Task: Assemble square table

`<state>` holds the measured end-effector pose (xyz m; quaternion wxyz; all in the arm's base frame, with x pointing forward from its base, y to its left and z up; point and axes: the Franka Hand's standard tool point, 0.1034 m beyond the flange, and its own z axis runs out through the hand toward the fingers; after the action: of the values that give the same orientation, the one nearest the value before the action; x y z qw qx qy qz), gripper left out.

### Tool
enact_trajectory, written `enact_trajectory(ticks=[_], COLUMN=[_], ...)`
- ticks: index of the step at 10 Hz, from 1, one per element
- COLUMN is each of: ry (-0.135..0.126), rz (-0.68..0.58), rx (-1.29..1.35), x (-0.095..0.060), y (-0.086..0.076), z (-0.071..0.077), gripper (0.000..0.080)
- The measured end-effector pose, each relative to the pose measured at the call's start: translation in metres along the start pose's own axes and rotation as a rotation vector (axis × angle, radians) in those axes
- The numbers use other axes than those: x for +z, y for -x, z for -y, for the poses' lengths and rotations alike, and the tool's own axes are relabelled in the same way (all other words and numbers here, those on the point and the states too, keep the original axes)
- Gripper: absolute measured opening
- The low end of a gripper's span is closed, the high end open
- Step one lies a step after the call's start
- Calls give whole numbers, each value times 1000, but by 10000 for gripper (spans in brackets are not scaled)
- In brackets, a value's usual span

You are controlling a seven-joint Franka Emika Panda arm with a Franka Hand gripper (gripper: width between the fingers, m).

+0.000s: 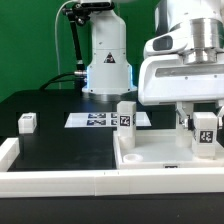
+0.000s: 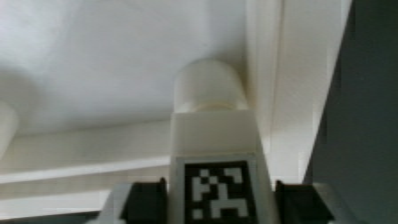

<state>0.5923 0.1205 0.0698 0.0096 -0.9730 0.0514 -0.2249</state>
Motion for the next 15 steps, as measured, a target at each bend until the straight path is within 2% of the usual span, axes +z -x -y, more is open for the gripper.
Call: enact_trajectory(ticks=[1,2,3,4,7,10,12,14,15], ry=[0,0,0,0,0,-16,-28,-24,-27], rz=[0,0,0,0,10,47,85,100,175], rx=[0,0,0,0,-5,22,34,32,39], x=[0,0,0,0,-1,-25,-35,-31,-30], y=[0,0,0,0,-1,-18,-27,-22,-19], z=[0,0,0,0,-2,-7,-11,-11,-13], gripper=[374,510,510,620,648,649,649,649,649])
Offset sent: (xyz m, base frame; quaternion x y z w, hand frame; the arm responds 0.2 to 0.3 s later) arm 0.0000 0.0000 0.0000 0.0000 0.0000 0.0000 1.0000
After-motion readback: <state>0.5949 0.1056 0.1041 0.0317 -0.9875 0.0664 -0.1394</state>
